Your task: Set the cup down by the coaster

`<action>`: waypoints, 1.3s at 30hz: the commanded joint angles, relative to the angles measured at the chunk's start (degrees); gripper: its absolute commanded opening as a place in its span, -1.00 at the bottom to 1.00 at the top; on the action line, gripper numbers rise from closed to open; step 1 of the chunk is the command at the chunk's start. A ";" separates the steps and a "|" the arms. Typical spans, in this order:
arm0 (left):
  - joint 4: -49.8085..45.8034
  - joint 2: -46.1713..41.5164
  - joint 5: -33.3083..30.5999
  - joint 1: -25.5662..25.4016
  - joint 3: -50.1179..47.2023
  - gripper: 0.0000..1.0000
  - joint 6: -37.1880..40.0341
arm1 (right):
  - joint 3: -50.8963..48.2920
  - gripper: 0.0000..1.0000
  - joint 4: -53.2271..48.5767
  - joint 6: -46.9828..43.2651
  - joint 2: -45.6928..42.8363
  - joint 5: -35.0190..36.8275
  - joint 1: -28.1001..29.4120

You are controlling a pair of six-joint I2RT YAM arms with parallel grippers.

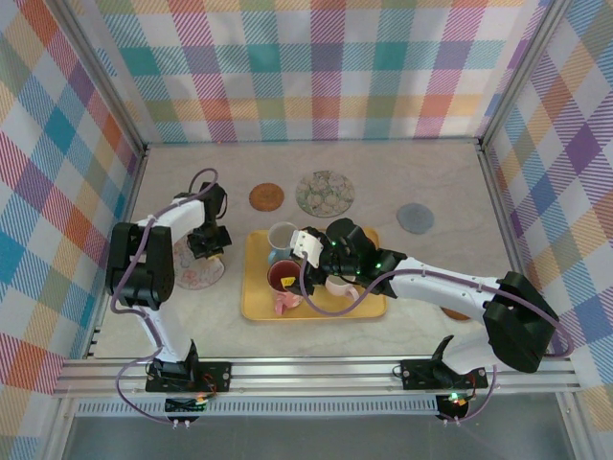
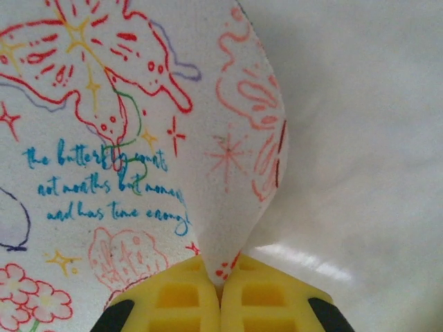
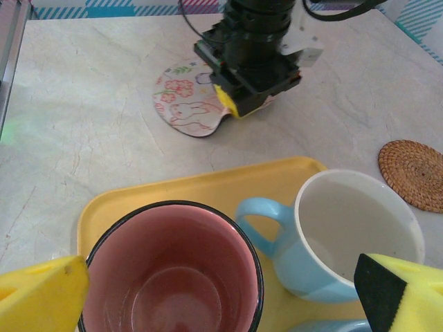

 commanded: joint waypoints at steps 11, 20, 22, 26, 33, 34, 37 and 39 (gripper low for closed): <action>2.69 10.97 4.71 1.26 15.96 -1.00 -1.03 | 1.60 0.98 2.79 1.63 0.19 -1.45 0.16; 1.01 17.09 5.73 2.33 26.50 -1.00 -0.20 | 3.35 0.98 4.52 4.08 1.66 -1.01 -0.06; 0.83 18.28 5.83 2.55 28.42 -1.00 0.02 | 3.95 0.97 4.73 4.86 2.10 -1.40 -0.20; 0.92 20.51 6.74 2.95 32.12 -1.00 0.02 | 4.80 0.97 6.35 6.61 3.28 -2.56 -0.85; 1.53 23.12 7.84 3.25 36.50 -1.00 0.53 | 6.95 0.97 6.79 7.79 4.76 -3.47 -1.42; 1.56 23.51 7.91 3.32 37.00 -1.00 0.59 | 6.90 0.97 6.71 7.80 4.68 -3.39 -1.51; 1.23 24.75 8.19 3.58 39.08 -1.00 0.64 | 6.57 0.98 6.20 7.88 4.43 -3.30 -1.69; 0.07 26.00 7.93 3.65 41.15 -1.00 0.64 | 6.29 0.97 6.23 7.97 4.41 -3.22 -1.86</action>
